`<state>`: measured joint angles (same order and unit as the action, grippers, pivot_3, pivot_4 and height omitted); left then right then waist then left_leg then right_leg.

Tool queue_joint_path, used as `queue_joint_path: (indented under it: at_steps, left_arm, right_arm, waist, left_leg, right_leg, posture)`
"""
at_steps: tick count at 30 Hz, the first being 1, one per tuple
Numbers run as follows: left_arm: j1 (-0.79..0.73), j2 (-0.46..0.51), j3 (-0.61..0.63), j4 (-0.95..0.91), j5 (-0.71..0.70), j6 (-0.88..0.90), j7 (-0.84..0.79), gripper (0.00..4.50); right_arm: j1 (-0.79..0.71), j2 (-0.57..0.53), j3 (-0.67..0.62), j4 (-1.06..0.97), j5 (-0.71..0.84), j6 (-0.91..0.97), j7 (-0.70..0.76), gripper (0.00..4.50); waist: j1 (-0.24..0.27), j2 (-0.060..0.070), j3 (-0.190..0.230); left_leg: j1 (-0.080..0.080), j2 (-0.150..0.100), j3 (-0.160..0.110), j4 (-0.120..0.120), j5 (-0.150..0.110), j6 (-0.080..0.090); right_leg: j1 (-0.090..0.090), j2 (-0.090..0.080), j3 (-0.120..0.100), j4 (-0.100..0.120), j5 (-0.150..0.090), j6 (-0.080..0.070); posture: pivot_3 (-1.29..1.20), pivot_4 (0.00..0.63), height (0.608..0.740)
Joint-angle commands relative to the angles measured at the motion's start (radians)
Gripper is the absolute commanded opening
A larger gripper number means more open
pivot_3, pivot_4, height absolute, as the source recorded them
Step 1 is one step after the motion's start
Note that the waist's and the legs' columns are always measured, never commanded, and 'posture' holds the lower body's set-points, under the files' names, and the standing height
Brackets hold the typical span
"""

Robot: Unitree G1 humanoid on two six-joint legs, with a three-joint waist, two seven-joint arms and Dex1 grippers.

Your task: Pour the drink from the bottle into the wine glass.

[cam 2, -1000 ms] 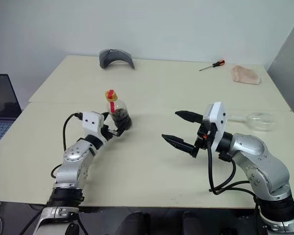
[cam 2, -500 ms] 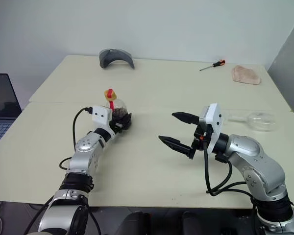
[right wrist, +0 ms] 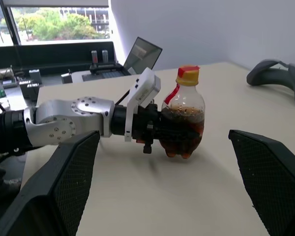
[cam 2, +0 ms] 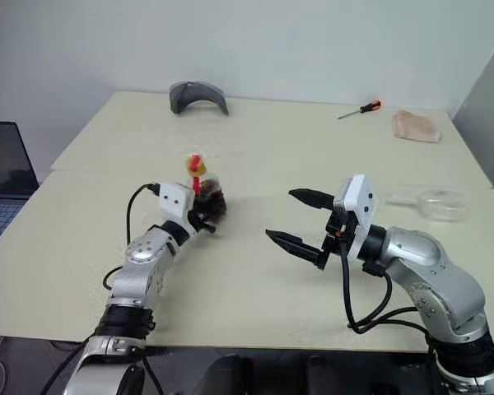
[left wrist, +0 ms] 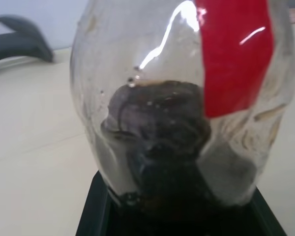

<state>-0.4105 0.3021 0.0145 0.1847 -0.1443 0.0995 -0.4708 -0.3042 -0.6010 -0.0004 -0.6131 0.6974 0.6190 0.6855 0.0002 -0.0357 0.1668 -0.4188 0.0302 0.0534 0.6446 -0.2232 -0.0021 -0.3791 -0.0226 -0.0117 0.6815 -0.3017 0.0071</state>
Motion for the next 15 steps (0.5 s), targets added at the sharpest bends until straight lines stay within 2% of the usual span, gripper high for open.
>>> queue_joint_path:
  at_steps: [1, 8, 15]
  left_arm:
    - [0.012, 0.001, -0.076, -0.143, -0.018, 0.039, -0.08, 1.06]
    - [-0.01, 0.004, -0.222, -0.193, -0.022, 0.091, -0.248, 0.98]
    - [-0.035, -0.009, -0.281, -0.182, -0.01, 0.076, -0.311, 0.95]
  right_arm:
    - [-0.011, -0.016, -0.051, -0.063, 0.064, 0.047, -0.036, 4.5]
    - [-0.082, 0.002, -0.025, -0.066, 0.085, 0.13, -0.127, 4.5]
    - [-0.134, 0.063, 0.028, -0.013, 0.036, 0.133, -0.176, 4.5]
  waist:
    - [-0.001, 0.0, 0.0]
    - [-0.003, 0.0, 0.0]
    - [-0.004, 0.0, 0.0]
  left_leg:
    - [0.0, 0.0, 0.0, 0.0, 0.0, 0.0]
    - [0.0, 0.0, 0.0, 0.0, 0.0, 0.0]
    - [0.0, 0.0, 0.0, 0.0, 0.0, 0.0]
  right_leg:
    - [0.0, 0.0, 0.0, 0.0, 0.0, 0.0]
    - [0.0, 0.0, 0.0, 0.0, 0.0, 0.0]
    - [-0.001, 0.001, 0.001, 0.0, 0.0, 0.0]
  posture:
    - [0.0, 0.15, 0.74]
    - [0.0, 0.15, 0.74]
    - [0.0, 0.15, 0.74]
